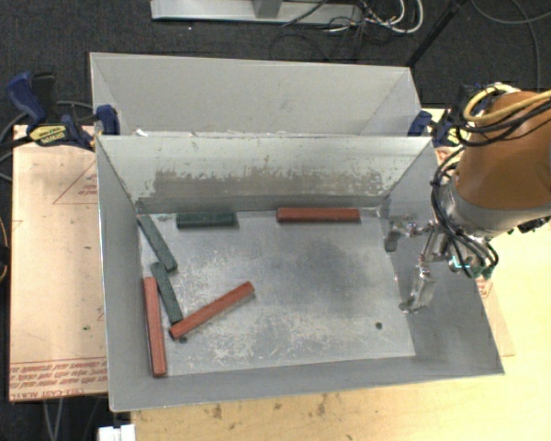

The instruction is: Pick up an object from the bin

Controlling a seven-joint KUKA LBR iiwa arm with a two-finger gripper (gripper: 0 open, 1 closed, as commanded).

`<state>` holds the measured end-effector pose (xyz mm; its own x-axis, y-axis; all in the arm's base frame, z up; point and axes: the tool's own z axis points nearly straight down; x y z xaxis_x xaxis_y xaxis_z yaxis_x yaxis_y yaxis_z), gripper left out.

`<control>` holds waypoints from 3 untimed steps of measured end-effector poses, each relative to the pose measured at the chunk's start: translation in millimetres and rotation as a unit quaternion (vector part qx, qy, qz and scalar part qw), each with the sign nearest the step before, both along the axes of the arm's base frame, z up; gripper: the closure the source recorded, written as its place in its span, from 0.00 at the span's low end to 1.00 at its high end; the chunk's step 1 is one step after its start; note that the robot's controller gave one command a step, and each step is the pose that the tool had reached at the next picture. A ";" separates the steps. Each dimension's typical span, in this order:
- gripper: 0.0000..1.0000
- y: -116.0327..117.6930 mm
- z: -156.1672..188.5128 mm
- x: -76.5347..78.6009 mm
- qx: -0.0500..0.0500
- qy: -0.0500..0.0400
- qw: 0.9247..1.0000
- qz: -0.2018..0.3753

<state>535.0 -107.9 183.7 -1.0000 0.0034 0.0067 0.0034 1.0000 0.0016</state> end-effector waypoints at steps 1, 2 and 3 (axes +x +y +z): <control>0.00 16.6 39.1 -41.1 0.000 -0.004 0.970 0.245; 0.00 -8.4 44.9 29.2 -0.001 -0.007 0.985 0.170; 0.00 105.4 0.2 48.1 0.003 -0.004 0.971 0.240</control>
Offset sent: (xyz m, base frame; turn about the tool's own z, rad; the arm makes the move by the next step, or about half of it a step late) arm -0.0416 0.0158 0.0388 -0.4956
